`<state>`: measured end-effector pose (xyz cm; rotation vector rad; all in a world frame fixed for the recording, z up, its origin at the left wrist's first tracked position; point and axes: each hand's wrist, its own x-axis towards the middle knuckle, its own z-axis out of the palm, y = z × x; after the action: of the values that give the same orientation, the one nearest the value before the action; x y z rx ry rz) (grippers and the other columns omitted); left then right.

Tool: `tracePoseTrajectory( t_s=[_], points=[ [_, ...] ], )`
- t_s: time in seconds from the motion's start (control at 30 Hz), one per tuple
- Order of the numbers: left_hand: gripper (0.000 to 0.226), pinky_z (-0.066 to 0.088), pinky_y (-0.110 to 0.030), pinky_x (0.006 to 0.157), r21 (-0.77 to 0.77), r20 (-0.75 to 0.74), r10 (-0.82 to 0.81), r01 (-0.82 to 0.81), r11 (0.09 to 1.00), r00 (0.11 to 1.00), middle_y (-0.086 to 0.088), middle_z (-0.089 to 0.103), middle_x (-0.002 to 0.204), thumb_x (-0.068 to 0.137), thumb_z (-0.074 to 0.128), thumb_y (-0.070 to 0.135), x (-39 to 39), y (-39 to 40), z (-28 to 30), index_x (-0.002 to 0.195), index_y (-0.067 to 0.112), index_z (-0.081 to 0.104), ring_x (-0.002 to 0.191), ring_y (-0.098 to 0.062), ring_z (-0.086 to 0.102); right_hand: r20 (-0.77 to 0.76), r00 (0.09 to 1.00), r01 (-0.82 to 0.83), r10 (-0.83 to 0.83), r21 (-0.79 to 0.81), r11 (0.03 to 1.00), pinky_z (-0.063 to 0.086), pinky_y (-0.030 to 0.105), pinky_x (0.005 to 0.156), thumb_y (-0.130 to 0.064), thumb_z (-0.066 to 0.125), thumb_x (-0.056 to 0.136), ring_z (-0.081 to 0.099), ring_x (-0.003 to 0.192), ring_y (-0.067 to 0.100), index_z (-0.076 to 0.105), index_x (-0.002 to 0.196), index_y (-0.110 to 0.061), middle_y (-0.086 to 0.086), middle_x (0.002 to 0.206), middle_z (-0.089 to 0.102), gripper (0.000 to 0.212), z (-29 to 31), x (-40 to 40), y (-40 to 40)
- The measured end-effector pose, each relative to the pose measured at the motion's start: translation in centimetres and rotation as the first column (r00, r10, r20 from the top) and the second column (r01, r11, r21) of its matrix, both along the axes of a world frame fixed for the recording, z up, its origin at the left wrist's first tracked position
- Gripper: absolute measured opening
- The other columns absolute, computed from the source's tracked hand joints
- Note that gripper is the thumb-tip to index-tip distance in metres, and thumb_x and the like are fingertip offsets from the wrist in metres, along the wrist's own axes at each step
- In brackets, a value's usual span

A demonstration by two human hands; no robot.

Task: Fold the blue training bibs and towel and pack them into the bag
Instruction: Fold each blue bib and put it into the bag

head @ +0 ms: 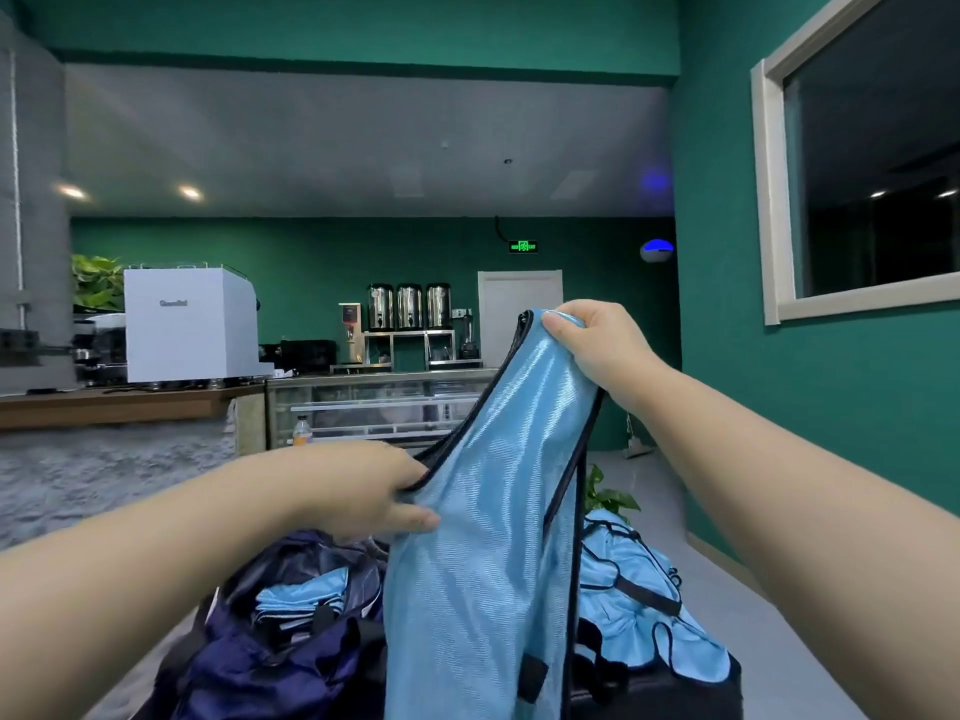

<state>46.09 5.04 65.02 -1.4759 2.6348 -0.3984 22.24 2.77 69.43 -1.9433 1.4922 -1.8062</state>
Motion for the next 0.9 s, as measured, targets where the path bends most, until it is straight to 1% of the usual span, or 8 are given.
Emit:
tracePoseTrajectory(
  t_s=[0.13, 0.23, 0.4, 0.43, 0.53, 0.6, 0.73, 0.9],
  points=[
    [0.033, 0.04, -0.027, 0.076, -0.216, 0.073, -0.076, 0.09, 0.972, 0.994, 0.014, 0.054, 0.101, 0.096, 0.037, 0.056, 0.8, -1.3, 1.7, 0.101, 0.026, 0.051, 0.095, -0.016, 0.055, -0.072, 0.987, 0.141, -0.142, -0.017, 0.99, 0.041, 0.03, 0.071, -0.026, 0.048, 0.099, 0.057, 0.084, 0.02, 0.064, 0.095, -0.009, 0.004, 0.09, 0.062, 0.024, -0.5, -1.4, -1.3],
    [0.026, 0.039, -0.026, 0.066, -0.169, -0.239, -0.225, 0.188, 0.968, 0.945, 0.011, 0.054, 0.08, 0.095, 0.044, 0.046, 1.7, -2.5, 3.7, 0.081, 0.026, 0.052, 0.076, -0.014, 0.053, -0.155, 0.943, 0.304, -0.295, 0.037, 0.952, 0.037, 0.032, 0.068, -0.022, 0.043, 0.099, 0.05, 0.08, 0.023, 0.061, 0.095, -0.003, 0.009, 0.088, 0.057, 0.027, 0.0, -2.6, -1.9],
    [0.021, 0.041, -0.022, 0.049, -0.218, -0.848, -0.394, 0.445, 0.868, 0.354, 0.013, 0.051, 0.056, 0.092, 0.057, 0.033, 0.7, -0.8, 6.6, 0.075, 0.021, 0.062, 0.051, -0.006, 0.045, 0.001, 0.898, 0.435, -0.44, -0.155, 0.887, 0.036, 0.035, 0.08, -0.021, 0.035, 0.101, 0.045, 0.084, 0.022, 0.053, 0.094, -0.015, 0.001, 0.089, 0.053, 0.019, 3.1, -2.8, -0.6],
    [0.025, 0.04, -0.019, 0.048, -0.261, -0.81, -0.449, 0.454, 0.852, 0.377, 0.013, 0.049, 0.055, 0.093, 0.056, 0.031, 0.4, -0.7, 6.9, 0.071, 0.019, 0.057, 0.05, -0.005, 0.044, 0.073, 0.897, 0.442, -0.437, -0.216, 0.871, 0.035, 0.035, 0.081, -0.021, 0.034, 0.101, 0.044, 0.083, 0.022, 0.053, 0.097, -0.015, 0.0, 0.088, 0.052, 0.02, 3.7, -2.8, -0.2],
    [0.025, 0.035, -0.024, 0.061, -0.397, -0.16, -0.462, 0.372, 0.839, 0.872, 0.015, 0.046, 0.066, 0.095, 0.049, 0.041, 0.3, -1.4, 7.1, 0.074, 0.027, 0.047, 0.067, -0.007, 0.048, 0.009, 0.892, 0.446, -0.452, -0.181, 0.877, 0.032, 0.034, 0.076, -0.02, 0.034, 0.1, 0.041, 0.079, 0.022, 0.05, 0.091, -0.018, 0.001, 0.083, 0.05, 0.018, 4.0, -3.2, -0.1],
    [0.019, 0.033, -0.027, 0.069, -0.431, 0.066, -0.299, 0.298, 0.852, 0.952, 0.016, 0.041, 0.079, 0.095, 0.045, 0.044, 0.8, -2.5, 7.8, 0.088, 0.028, 0.051, 0.081, -0.013, 0.048, -0.027, 0.885, 0.451, -0.464, -0.191, 0.872, 0.031, 0.034, 0.073, -0.019, 0.033, 0.099, 0.04, 0.075, 0.023, 0.048, 0.088, -0.019, 0.003, 0.079, 0.049, 0.018, 4.1, -3.1, 0.0],
    [0.022, 0.034, -0.029, 0.069, -0.617, -0.122, -0.39, 0.238, 0.75, 0.913, 0.008, 0.045, 0.087, 0.096, 0.047, 0.039, 0.5, -2.5, 9.7, 0.096, 0.021, 0.06, 0.082, -0.016, 0.049, 0.148, 0.92, 0.391, -0.362, -0.355, 0.849, 0.032, 0.033, 0.068, -0.022, 0.034, 0.101, 0.043, 0.074, 0.021, 0.052, 0.093, -0.013, 0.0, 0.08, 0.052, 0.021, 6.6, -2.2, 1.1],
    [0.028, 0.039, -0.027, 0.061, -0.272, -0.28, -0.304, 0.228, 0.935, 0.911, 0.022, 0.053, 0.061, 0.095, 0.052, 0.041, 0.5, -2.4, 8.0, 0.069, 0.03, 0.05, 0.063, -0.001, 0.05, -0.132, 0.934, 0.283, -0.333, -0.298, 0.912, 0.035, 0.035, 0.066, -0.023, 0.041, 0.1, 0.045, 0.075, 0.022, 0.053, 0.089, -0.015, 0.003, 0.08, 0.053, 0.018, 6.9, -3.1, 1.4]
  ],
)
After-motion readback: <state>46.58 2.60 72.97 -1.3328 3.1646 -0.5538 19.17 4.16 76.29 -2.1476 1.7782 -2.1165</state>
